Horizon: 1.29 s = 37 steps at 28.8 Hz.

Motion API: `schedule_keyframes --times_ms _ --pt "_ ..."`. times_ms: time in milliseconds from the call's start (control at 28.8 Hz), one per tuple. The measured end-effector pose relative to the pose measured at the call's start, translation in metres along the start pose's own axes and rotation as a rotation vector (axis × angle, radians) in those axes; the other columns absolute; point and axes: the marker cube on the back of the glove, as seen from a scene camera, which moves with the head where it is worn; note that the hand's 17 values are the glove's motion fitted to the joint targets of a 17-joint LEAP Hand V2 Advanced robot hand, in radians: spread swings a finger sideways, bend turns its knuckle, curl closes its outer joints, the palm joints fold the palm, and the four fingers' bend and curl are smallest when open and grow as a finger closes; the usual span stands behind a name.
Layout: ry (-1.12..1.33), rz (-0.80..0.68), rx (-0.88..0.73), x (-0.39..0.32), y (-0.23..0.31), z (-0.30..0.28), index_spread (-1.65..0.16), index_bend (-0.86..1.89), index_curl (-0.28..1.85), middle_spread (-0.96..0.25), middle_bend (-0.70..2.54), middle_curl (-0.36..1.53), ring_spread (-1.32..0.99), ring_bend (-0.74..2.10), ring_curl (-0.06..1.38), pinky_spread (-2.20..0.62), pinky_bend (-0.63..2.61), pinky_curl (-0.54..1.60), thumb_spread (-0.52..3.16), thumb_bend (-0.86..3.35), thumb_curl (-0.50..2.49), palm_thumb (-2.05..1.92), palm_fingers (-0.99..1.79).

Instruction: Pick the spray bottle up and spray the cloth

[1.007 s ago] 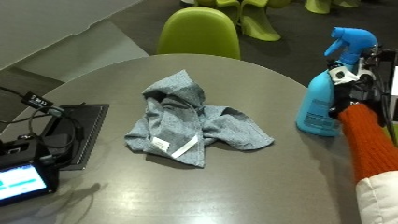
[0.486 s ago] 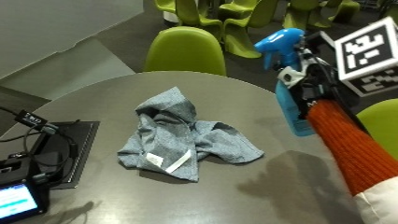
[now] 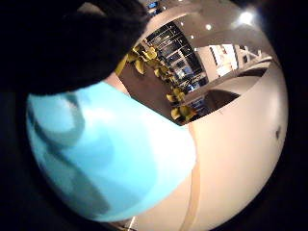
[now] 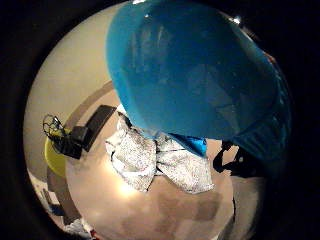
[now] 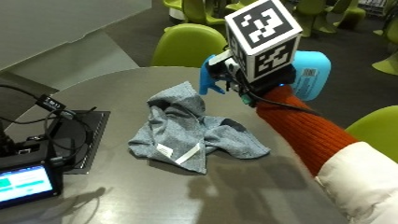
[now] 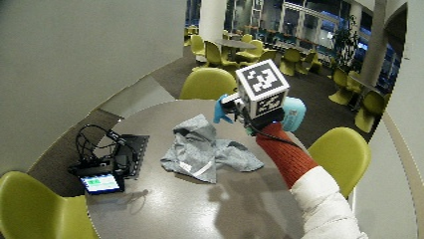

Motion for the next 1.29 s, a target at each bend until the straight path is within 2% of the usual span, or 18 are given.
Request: schedule_keyframes --times_ms 243,486,625,764,938,1042,1146,1285 --pt "0.181 -0.1 -0.002 -0.016 -0.004 -0.002 -0.18 0.36 0.52 -0.04 0.5 0.49 -0.14 0.48 0.46 0.02 0.12 0.19 0.8 0.02 0.58 1.02 0.96" --pt "0.137 -0.066 -0.007 -0.012 -0.003 -0.001 -0.18 0.34 0.53 -0.05 0.48 0.5 -0.14 0.46 0.46 0.0 0.12 0.2 0.78 -0.01 0.61 1.04 0.97" --pt "0.055 0.008 -0.007 -0.003 -0.002 0.001 -0.19 0.34 0.54 -0.05 0.48 0.51 -0.15 0.45 0.47 0.0 0.12 0.2 0.77 -0.01 0.62 1.05 0.97" --pt "-0.239 0.177 0.027 0.009 0.0 -0.004 -0.2 0.32 0.54 -0.06 0.47 0.51 -0.15 0.45 0.47 0.0 0.12 0.2 0.78 -0.02 0.63 1.03 0.96" --pt "-0.888 0.358 0.047 0.007 0.008 -0.028 -0.19 0.29 0.54 -0.06 0.45 0.51 -0.16 0.44 0.48 -0.01 0.12 0.21 0.83 -0.02 0.63 1.01 0.91" --pt "-1.167 0.369 0.046 -0.006 0.011 -0.047 -0.19 0.29 0.55 -0.06 0.46 0.52 -0.16 0.44 0.48 -0.01 0.09 0.2 0.88 -0.01 0.62 1.01 0.87" --pt "-1.284 0.348 0.041 -0.018 0.01 -0.057 -0.19 0.29 0.55 -0.06 0.46 0.52 -0.16 0.43 0.48 -0.01 0.09 0.19 0.91 -0.01 0.62 1.01 0.85" --pt "-1.506 0.233 -0.006 -0.077 0.007 -0.093 -0.19 0.31 0.55 -0.05 0.47 0.52 -0.16 0.42 0.48 0.0 0.06 0.18 0.95 -0.01 0.62 1.02 0.82"
